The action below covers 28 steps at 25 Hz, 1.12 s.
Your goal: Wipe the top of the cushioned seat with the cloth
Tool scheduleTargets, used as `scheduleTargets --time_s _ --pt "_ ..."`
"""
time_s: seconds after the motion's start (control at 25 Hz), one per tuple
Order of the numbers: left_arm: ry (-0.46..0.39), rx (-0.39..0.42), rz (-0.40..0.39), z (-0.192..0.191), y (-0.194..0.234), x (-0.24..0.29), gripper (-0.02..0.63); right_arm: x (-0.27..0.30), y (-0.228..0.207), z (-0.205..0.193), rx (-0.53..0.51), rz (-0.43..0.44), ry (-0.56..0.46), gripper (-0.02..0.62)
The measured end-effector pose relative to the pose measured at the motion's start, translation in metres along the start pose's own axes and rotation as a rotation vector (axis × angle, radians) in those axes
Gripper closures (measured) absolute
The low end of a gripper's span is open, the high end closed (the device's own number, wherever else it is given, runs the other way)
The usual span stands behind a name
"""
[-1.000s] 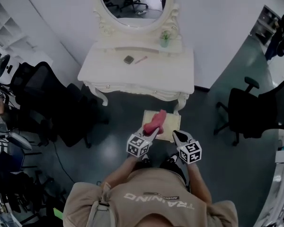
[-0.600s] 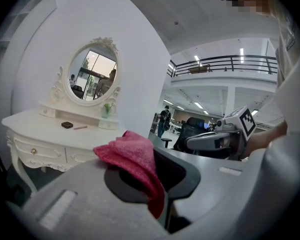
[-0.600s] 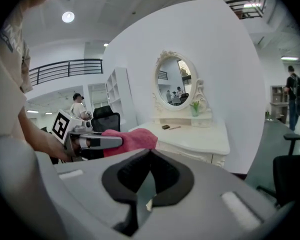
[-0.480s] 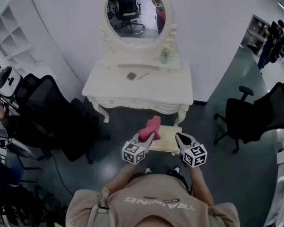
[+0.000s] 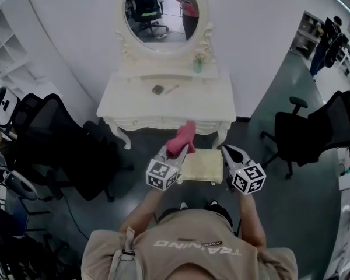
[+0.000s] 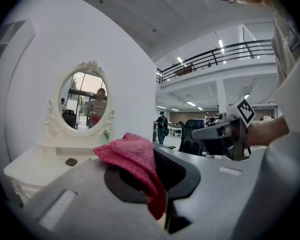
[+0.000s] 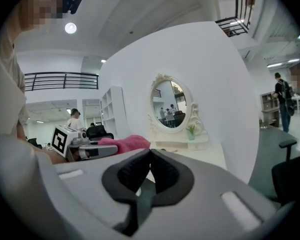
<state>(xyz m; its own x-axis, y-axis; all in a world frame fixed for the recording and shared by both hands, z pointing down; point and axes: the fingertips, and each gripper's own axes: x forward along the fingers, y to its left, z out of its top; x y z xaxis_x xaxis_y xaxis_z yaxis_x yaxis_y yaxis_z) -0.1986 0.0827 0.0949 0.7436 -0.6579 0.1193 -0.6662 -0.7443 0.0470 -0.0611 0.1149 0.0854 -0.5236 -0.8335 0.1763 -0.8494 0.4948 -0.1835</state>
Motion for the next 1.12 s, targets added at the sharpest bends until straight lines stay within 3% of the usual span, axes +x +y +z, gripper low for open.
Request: scheduleTargets --time_s 0.16,0.36,0.64,1.12 --pt "-0.032 0.001 0.015 0.024 0.003 0.003 0.568 -0.001 0.012 0.043 -0.031 0.032 -0.078 0.594" --pt "-0.092 -0.006 0.034 0.054 -0.011 0.002 0.568 -0.014 0.016 0.078 -0.122 0.003 -0.158 0.594" --pt "-0.097 0.01 0.01 0.073 -0.045 0.008 0.568 -0.036 0.005 0.086 -0.115 -0.015 -0.161 0.594" --pt "-0.07 0.018 -0.003 0.068 -0.083 0.021 0.568 -0.063 -0.01 0.066 -0.1 -0.007 -0.115 0.594"
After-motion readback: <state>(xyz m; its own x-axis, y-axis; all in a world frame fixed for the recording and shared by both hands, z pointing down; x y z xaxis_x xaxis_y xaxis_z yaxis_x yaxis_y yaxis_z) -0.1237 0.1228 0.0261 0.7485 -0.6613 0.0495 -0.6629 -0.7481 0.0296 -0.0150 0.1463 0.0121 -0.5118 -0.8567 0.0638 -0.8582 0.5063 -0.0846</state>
